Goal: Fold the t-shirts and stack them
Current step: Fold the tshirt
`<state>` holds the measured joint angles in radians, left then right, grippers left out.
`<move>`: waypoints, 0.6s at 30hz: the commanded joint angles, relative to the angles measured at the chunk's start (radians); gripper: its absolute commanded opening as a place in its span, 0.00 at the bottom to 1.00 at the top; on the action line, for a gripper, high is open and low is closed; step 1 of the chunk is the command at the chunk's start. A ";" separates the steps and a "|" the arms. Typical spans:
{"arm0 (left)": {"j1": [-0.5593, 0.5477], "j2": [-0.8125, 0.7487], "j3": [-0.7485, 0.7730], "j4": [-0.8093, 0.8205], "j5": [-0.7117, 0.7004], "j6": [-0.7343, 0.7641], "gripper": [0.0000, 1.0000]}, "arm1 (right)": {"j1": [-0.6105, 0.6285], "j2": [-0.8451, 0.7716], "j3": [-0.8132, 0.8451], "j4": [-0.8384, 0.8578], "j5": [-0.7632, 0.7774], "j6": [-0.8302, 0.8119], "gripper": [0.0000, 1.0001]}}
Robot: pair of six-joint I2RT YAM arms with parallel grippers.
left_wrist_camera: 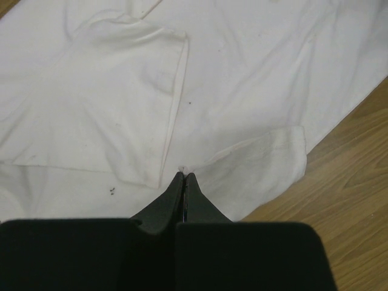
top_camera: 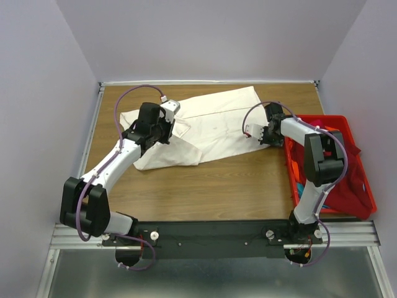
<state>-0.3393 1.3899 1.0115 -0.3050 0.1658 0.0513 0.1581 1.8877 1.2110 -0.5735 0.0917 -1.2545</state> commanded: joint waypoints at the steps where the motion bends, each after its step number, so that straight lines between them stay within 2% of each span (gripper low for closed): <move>1: 0.006 -0.042 0.025 0.044 -0.054 -0.014 0.00 | 0.006 -0.030 0.061 0.003 -0.021 0.069 0.01; 9: 0.006 -0.074 0.068 0.076 -0.143 0.013 0.00 | 0.008 0.027 0.225 0.003 0.016 0.222 0.01; 18: 0.005 -0.091 0.104 0.130 -0.158 0.071 0.00 | 0.006 0.088 0.331 0.003 0.013 0.303 0.01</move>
<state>-0.3393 1.3247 1.0817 -0.2291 0.0395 0.0830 0.1585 1.9430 1.5017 -0.5697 0.0925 -1.0115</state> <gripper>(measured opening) 0.008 0.012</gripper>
